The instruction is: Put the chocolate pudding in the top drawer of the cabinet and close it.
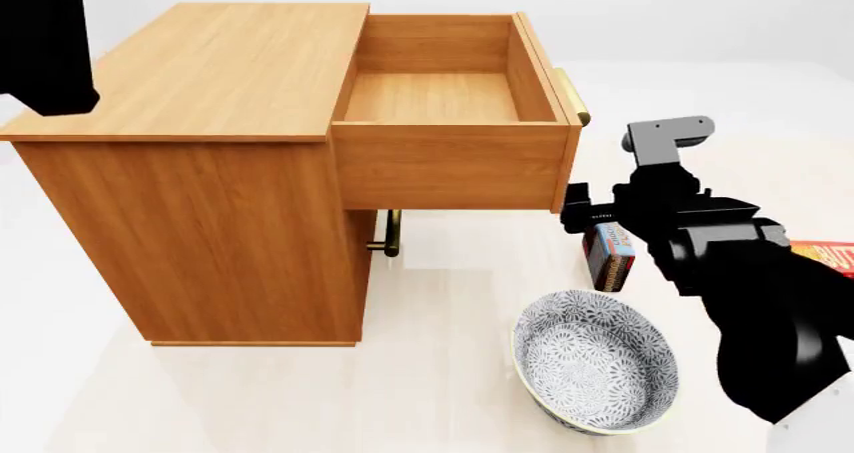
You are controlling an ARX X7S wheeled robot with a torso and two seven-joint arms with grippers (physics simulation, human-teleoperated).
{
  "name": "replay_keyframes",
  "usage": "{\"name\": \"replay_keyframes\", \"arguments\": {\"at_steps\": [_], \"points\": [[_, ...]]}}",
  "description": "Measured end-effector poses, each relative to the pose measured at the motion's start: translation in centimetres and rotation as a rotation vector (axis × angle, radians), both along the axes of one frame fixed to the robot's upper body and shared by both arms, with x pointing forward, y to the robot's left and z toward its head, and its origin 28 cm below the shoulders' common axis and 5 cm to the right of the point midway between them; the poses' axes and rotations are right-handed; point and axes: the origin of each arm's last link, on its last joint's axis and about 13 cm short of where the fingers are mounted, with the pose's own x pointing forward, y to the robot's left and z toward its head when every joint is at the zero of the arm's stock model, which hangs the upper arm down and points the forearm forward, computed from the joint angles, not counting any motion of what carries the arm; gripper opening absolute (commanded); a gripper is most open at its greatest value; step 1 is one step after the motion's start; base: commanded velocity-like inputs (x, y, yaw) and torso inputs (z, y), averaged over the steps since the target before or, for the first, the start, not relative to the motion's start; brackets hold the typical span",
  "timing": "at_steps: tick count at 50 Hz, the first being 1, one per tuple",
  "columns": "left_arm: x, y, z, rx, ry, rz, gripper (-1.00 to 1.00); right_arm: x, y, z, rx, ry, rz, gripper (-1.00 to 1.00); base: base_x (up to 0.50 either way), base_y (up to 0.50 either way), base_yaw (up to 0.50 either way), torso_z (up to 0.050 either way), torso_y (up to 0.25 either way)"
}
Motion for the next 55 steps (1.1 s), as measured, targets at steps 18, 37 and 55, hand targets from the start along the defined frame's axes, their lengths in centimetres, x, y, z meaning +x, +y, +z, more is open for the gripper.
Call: {"name": "replay_keyframes", "arguments": {"at_steps": [18, 37, 55], "points": [[0.2, 0.0, -0.2, -0.004, 0.004, 0.002, 1.00, -0.5, -0.2, -1.3, -0.016, 0.072, -0.042, 1.00, 0.00, 0.00, 0.00, 0.000, 0.000], [0.4, 0.0, -0.3, -0.006, 0.008, 0.005, 1.00, -1.4, -0.5, -2.8, -0.006, 0.170, -0.084, 1.00, 0.00, 0.00, 0.00, 0.000, 0.000], [0.5, 0.1, -0.2, -0.004, 0.005, 0.008, 1.00, -1.5, -0.8, -2.7, 0.007, 0.191, -0.111, -1.00, 0.00, 0.00, 0.00, 0.000, 0.000]]}}
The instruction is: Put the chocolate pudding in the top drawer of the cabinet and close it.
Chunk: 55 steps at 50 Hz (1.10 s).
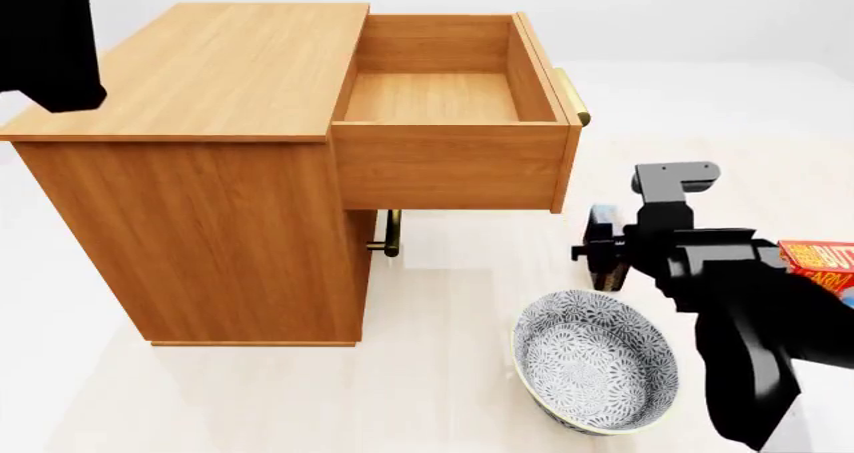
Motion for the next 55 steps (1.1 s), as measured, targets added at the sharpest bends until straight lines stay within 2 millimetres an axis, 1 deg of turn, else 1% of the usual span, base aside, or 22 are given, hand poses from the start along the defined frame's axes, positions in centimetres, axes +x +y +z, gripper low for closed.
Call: {"name": "replay_keyframes", "arguments": {"at_steps": [5, 10, 20, 29, 40, 48, 55], "points": [[0.0, 0.0, 0.1, 0.001, -0.003, 0.000, 1.00, 0.1, -0.1, 0.3, 0.002, -0.007, -0.003, -1.00, 0.00, 0.00, 0.00, 0.000, 0.000], [0.0, 0.0, 0.2, 0.002, -0.006, -0.001, 1.00, 0.4, -0.2, 1.1, 0.004, -0.029, -0.005, -1.00, 0.00, 0.00, 0.00, 0.000, 0.000], [-0.1, 0.1, 0.3, 0.002, -0.010, -0.002, 1.00, 1.0, -0.8, 3.7, 0.012, -0.108, -0.027, -1.00, 0.00, 0.00, 0.00, 0.000, 0.000], [-0.3, 0.1, 0.3, 0.000, -0.015, -0.004, 1.00, 1.0, -1.8, 6.2, 0.007, -0.184, -0.064, -1.00, 0.00, 0.00, 0.00, 0.000, 0.000], [-0.9, 0.2, 0.2, -0.005, -0.024, 0.003, 1.00, 1.3, -2.6, 10.9, -0.018, -0.287, -0.084, -1.00, 0.00, 0.00, 0.00, 0.000, 0.000], [-1.2, 0.3, 0.0, -0.007, -0.022, 0.015, 1.00, 1.4, -2.7, 15.2, -0.062, -0.354, -0.060, -1.00, 0.00, 0.00, 0.00, 0.000, 0.000], [-1.4, 0.4, -0.3, -0.008, -0.019, 0.027, 1.00, 1.4, -2.2, 19.2, -0.097, -0.408, -0.009, -1.00, 0.00, 0.00, 0.00, 0.000, 0.000]]}}
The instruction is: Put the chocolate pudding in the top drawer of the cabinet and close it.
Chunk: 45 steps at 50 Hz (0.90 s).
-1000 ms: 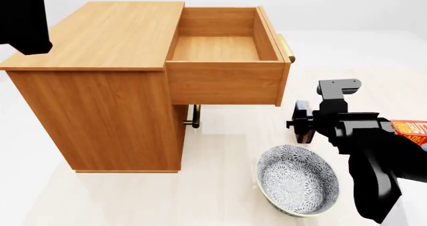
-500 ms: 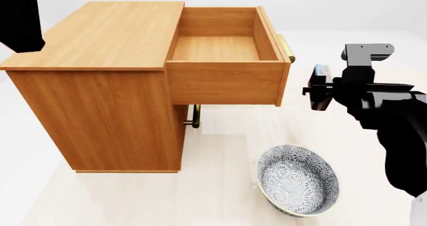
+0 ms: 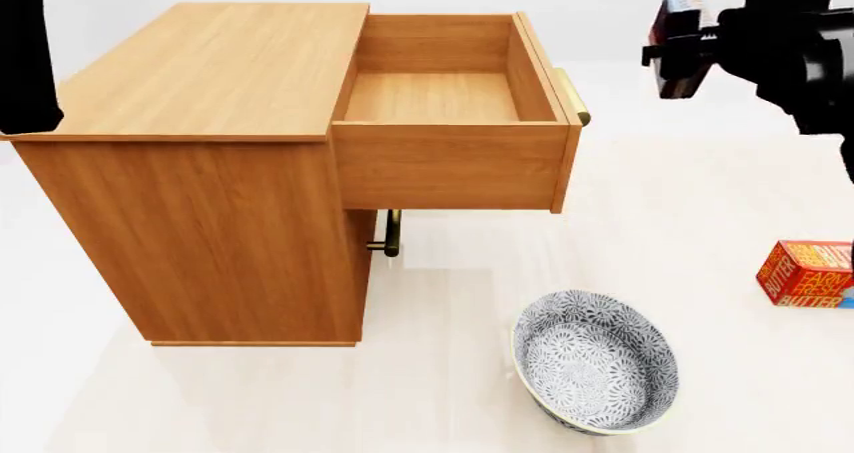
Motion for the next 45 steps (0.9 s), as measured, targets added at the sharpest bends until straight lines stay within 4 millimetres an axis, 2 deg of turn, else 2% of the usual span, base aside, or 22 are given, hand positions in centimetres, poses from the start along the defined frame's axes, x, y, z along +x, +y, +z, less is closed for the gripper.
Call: {"name": "replay_keyframes", "arguments": {"at_steps": [13, 24, 33, 45], "points": [[-0.5, 0.1, -0.5, 0.019, 0.003, 0.029, 1.00, -0.6, 2.7, 6.5, -0.101, -0.077, 0.136, -1.00, 0.00, 0.00, 0.00, 0.000, 0.000], [-0.6, 0.2, -0.7, 0.033, 0.003, 0.038, 1.00, -1.1, 5.8, 9.8, -0.156, -0.102, 0.268, -1.00, 0.00, 0.00, 0.00, 0.000, 0.000], [-0.8, 0.3, -0.7, 0.043, -0.003, 0.046, 1.00, -1.2, 8.6, 11.1, -0.179, -0.108, 0.390, -1.00, 0.00, 0.00, 0.00, 0.000, 0.000], [-1.1, 0.1, -0.6, 0.065, -0.017, 0.051, 1.00, -1.0, 11.7, 10.8, -0.165, -0.082, 0.532, -1.00, 0.00, 0.00, 0.00, 0.000, 0.000]]}}
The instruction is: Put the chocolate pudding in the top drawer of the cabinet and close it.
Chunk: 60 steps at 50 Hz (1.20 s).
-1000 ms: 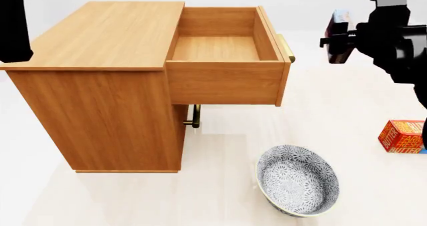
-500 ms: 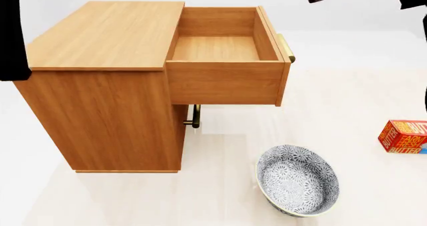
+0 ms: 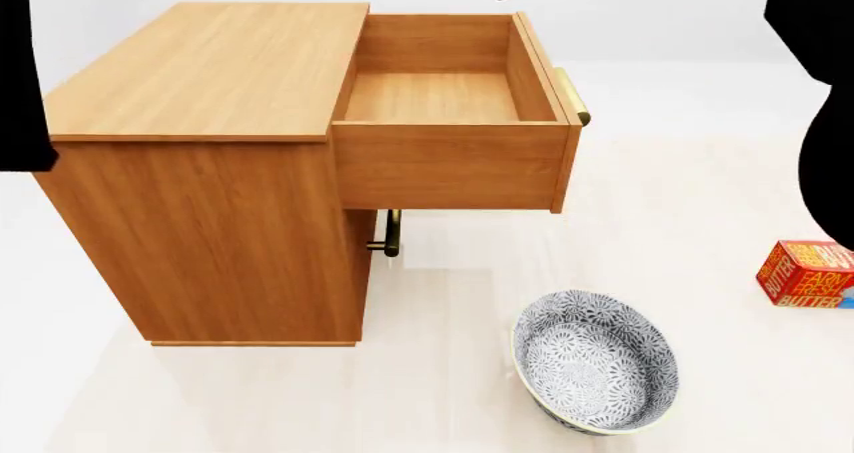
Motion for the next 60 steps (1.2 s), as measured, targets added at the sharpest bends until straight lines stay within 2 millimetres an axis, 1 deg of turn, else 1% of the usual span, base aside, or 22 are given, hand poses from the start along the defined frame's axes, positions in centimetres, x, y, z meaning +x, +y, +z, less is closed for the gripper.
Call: {"name": "replay_keyframes", "arguments": {"at_steps": [8, 16, 25, 35, 44, 60], "points": [[0.0, -0.2, 0.2, 0.026, -0.014, -0.009, 1.00, 0.3, 1.3, -0.8, 0.006, 0.022, 0.053, -1.00, 0.00, 0.00, 0.00, 0.000, 0.000], [-0.1, -0.4, 0.4, 0.050, -0.029, -0.015, 1.00, 0.7, 2.2, -1.8, 0.010, 0.031, 0.073, -1.00, 0.00, 0.00, 0.00, 0.000, 0.001], [-0.2, -0.4, 0.5, 0.066, -0.037, -0.015, 1.00, 1.1, 2.9, -3.0, 0.021, 0.042, 0.070, -1.00, 0.00, 0.00, 0.00, 0.000, 0.000], [-0.3, -0.4, 0.4, 0.090, -0.046, -0.016, 1.00, 1.3, 3.1, -3.9, 0.036, 0.060, 0.057, -1.00, 0.00, 0.00, 0.00, 0.000, 0.000], [-0.5, -0.4, 0.4, 0.103, -0.054, -0.015, 1.00, 1.4, 3.2, -4.3, 0.043, 0.073, 0.040, -1.00, 0.00, 0.00, 0.00, 0.000, -0.089], [-1.1, -0.4, 0.7, 0.114, -0.068, -0.014, 1.00, 1.3, 3.2, -3.9, 0.055, 0.059, 0.019, -1.00, 0.00, 0.00, 0.00, 0.000, -0.106]]}}
